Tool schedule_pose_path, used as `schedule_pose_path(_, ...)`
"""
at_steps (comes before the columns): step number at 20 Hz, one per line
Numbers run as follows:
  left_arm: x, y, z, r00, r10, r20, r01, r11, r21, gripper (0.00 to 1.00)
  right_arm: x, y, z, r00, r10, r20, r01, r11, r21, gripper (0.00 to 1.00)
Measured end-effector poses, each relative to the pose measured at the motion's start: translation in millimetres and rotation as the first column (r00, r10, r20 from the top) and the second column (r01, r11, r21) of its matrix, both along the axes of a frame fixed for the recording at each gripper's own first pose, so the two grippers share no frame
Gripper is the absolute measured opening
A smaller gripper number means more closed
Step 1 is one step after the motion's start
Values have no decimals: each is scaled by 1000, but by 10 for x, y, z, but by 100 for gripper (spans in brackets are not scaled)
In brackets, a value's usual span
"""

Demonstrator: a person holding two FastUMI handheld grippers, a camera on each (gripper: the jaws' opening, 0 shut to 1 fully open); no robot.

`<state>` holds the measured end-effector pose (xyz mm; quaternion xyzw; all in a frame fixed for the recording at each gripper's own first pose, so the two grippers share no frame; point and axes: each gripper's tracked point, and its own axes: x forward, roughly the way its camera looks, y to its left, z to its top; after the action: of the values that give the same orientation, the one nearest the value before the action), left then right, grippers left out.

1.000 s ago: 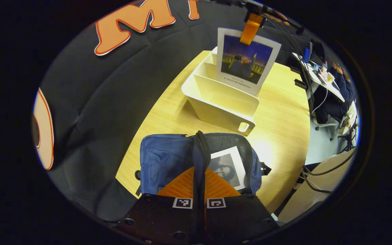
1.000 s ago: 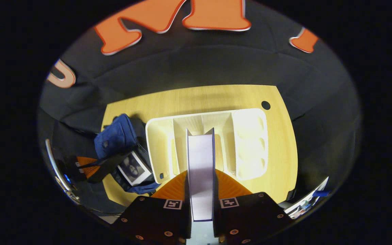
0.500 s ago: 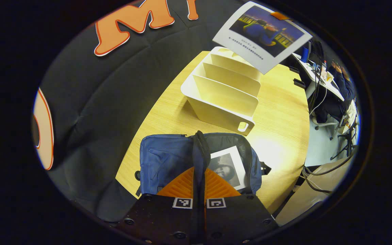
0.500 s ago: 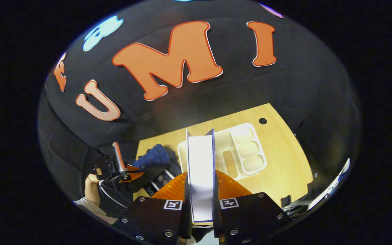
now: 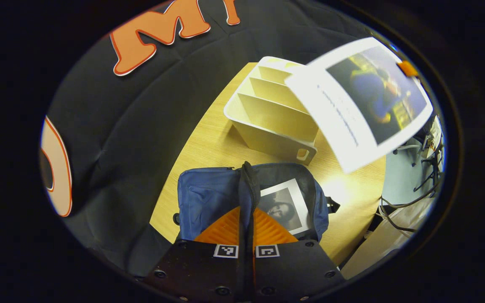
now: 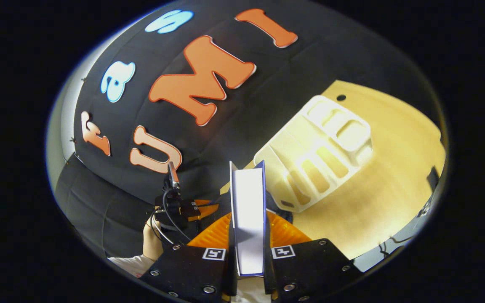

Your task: Open the schoolbag, grab two books from the bookshelf and put them into the schoolbag.

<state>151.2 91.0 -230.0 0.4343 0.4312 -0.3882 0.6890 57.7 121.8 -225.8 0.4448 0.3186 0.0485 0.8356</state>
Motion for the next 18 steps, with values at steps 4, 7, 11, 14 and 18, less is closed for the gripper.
schedule_pose_path(4,-4,-10,-5,1000,-7,3,7,1000,6,1,7,505,-688,999,11,-42,-6,991,132,25)
schedule_pose_path(7,-38,-37,10,1000,-22,10,22,1000,13,1,135,818,-945,998,24,-52,-14,983,182,25)
schedule_pose_path(11,-50,-70,16,999,-45,28,44,998,35,1,388,1103,-1305,996,31,-87,-19,991,134,25)
schedule_pose_path(14,-95,-101,35,998,-61,27,60,997,40,1,548,1213,-1516,994,5,-107,11,989,147,25)
schedule_pose_path(18,-123,-115,62,997,-79,26,78,995,56,1,708,1606,-1700,992,40,-123,-19,986,169,25)
